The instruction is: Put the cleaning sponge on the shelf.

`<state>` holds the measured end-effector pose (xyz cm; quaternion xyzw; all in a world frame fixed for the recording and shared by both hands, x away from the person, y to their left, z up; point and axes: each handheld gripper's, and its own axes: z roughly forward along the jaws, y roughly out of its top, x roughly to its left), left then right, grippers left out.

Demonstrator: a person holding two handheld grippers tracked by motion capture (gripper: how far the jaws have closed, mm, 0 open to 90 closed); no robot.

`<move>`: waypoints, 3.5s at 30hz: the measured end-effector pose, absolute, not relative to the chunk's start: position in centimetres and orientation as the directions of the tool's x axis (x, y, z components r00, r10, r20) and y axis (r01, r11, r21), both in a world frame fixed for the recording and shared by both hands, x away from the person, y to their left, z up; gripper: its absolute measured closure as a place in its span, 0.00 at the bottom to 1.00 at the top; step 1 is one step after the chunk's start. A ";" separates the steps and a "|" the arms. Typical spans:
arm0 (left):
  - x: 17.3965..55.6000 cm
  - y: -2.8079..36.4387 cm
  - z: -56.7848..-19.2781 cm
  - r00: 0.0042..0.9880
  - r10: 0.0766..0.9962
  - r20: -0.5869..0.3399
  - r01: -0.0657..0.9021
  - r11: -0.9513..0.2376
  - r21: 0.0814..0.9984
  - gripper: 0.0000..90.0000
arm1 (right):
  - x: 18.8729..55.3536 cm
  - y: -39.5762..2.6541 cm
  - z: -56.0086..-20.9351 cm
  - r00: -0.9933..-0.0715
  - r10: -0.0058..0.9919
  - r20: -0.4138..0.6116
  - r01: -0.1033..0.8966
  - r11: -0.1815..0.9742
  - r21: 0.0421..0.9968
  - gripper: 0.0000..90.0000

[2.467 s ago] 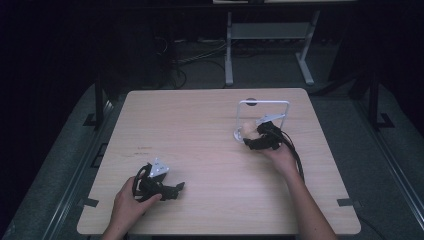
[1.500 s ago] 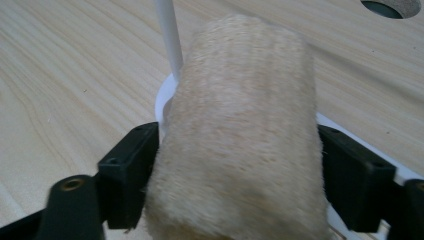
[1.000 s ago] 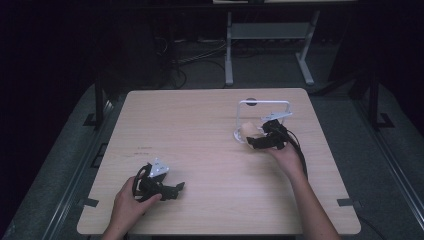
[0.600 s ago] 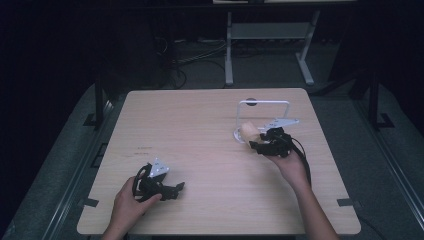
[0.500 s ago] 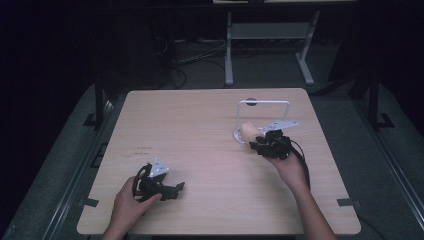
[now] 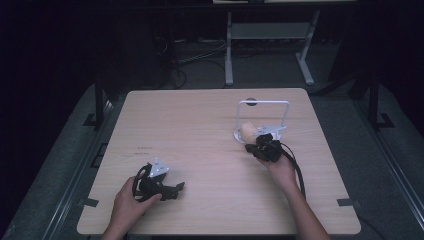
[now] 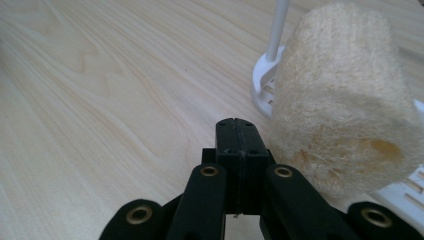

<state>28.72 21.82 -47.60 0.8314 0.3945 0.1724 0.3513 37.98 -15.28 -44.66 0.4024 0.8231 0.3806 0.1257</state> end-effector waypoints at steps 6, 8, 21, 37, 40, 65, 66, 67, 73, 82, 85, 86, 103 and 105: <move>28.7 21.8 -47.6 0.629 0.777 0.009 0.535 -0.441 0.721 0.14 | 38.4 -15.4 -45.5 -0.634 0.767 0.102 0.582 0.386 0.716 1.00; 28.7 21.8 -47.6 0.629 0.777 0.009 0.535 -0.442 0.720 0.14 | 38.5 -15.6 -45.6 -0.632 0.769 0.095 0.579 0.387 0.718 1.00; 28.7 21.8 -47.6 0.629 0.777 0.009 0.534 -0.441 0.721 0.14 | 38.7 -17.4 -45.5 -0.595 0.799 0.086 0.586 0.358 0.727 1.00; 28.7 21.8 -47.6 0.629 0.777 0.009 0.534 -0.441 0.721 0.14 | 39.1 -19.8 -45.7 -0.526 0.847 0.078 0.607 0.309 0.732 0.99; 28.7 21.8 -47.6 0.629 0.777 0.009 0.534 -0.441 0.721 0.14 | 39.2 -20.2 -45.8 -0.517 0.852 0.077 0.607 0.302 0.735 0.99; 28.7 21.8 -47.6 0.629 0.777 0.009 0.534 -0.441 0.721 0.14 | 39.0 -21.4 -45.6 -0.492 0.867 0.083 0.605 0.272 0.748 0.92; 28.7 21.8 -47.6 0.629 0.777 0.009 0.534 -0.441 0.721 0.14 | 38.9 -21.4 -45.5 -0.495 0.865 0.081 0.602 0.274 0.750 0.89; 28.7 21.8 -47.6 0.629 0.777 0.009 0.534 -0.441 0.721 0.14 | 38.8 -21.4 -45.5 -0.496 0.865 0.083 0.601 0.272 0.752 0.87; 28.7 21.8 -47.6 0.629 0.777 0.009 0.534 -0.441 0.721 0.14 | 38.2 -21.5 -45.3 -0.488 0.870 0.072 0.597 0.273 0.754 0.70; 28.7 21.8 -47.6 0.629 0.777 0.009 0.534 -0.441 0.721 0.14 | 37.6 -21.1 -45.0 -0.495 0.867 0.061 0.594 0.287 0.751 0.45; 28.7 21.8 -47.6 0.630 0.777 0.009 0.534 -0.442 0.721 0.14 | 37.4 -20.9 -44.9 -0.492 0.868 0.066 0.603 0.286 0.745 0.39; 28.7 21.8 -47.6 0.629 0.777 0.009 0.534 -0.441 0.721 0.14 | 37.3 -20.9 -44.9 -0.493 0.868 0.066 0.604 0.286 0.744 0.37; 28.7 21.8 -47.6 0.630 0.777 0.009 0.534 -0.442 0.721 0.14 | 34.6 -21.2 -44.7 -0.502 0.863 0.061 0.608 0.302 0.735 0.30; 28.7 21.8 -47.6 0.630 0.777 0.009 0.534 -0.442 0.721 0.14 | 34.2 -21.3 -44.7 -0.505 0.861 0.061 0.606 0.304 0.735 0.29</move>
